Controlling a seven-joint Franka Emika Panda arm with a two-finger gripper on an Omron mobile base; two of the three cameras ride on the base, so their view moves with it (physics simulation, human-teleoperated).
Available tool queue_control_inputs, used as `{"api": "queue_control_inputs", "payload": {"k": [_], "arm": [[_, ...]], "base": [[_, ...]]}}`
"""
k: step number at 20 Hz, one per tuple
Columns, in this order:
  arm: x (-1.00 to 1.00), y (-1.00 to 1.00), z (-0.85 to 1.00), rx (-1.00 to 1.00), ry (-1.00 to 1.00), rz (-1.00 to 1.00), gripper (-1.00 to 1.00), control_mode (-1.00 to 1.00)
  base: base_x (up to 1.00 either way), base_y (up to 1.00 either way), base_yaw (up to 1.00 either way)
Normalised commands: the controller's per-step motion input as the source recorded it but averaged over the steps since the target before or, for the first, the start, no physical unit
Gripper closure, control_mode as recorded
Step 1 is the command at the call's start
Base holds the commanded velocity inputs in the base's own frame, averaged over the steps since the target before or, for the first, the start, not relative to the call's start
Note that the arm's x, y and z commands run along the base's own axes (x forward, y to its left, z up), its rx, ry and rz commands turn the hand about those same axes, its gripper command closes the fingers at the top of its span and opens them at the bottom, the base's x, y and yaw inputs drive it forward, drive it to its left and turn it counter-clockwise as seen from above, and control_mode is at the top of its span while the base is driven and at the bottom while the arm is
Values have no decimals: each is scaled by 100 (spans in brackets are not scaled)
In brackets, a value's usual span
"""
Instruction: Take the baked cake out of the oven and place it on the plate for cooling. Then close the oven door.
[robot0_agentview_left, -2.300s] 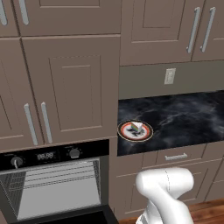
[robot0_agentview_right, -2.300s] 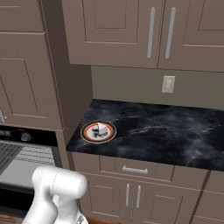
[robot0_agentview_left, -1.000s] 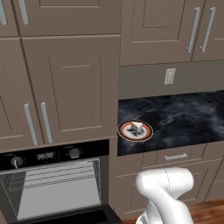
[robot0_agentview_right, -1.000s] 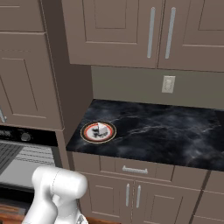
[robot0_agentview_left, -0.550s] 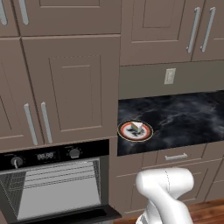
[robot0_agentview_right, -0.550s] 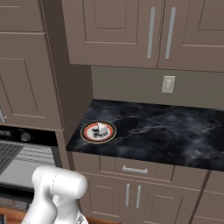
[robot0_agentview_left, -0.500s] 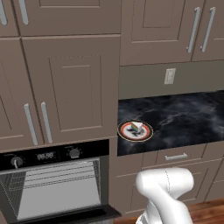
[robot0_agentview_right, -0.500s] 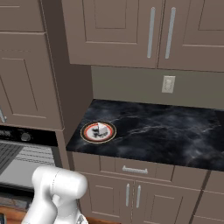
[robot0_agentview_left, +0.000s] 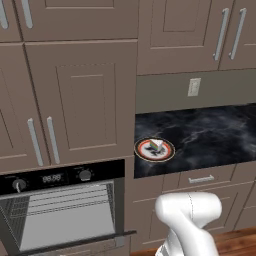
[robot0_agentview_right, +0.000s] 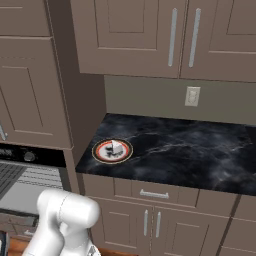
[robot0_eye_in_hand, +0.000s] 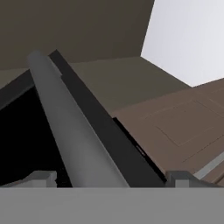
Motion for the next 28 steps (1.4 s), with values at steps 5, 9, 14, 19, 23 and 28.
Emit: {"api": "queue_control_inputs", "payload": {"k": [5,9,14,19,23,28], "arm": [[87,1,0,6,-3,-3,-100,-100],[88,6,0,9,-2,-4,-100,-100],[85,11,0,10,0,-2,-100,-100],[82,12,0,9,0,0,-100,-100],[79,10,0,5,-2,0,-100,-100],[72,10,-2,2,-2,0,-100,-100]], "base": [[0,0,0],[0,0,0],[0,0,0],[0,0,0],[0,0,0],[0,0,0]]}}
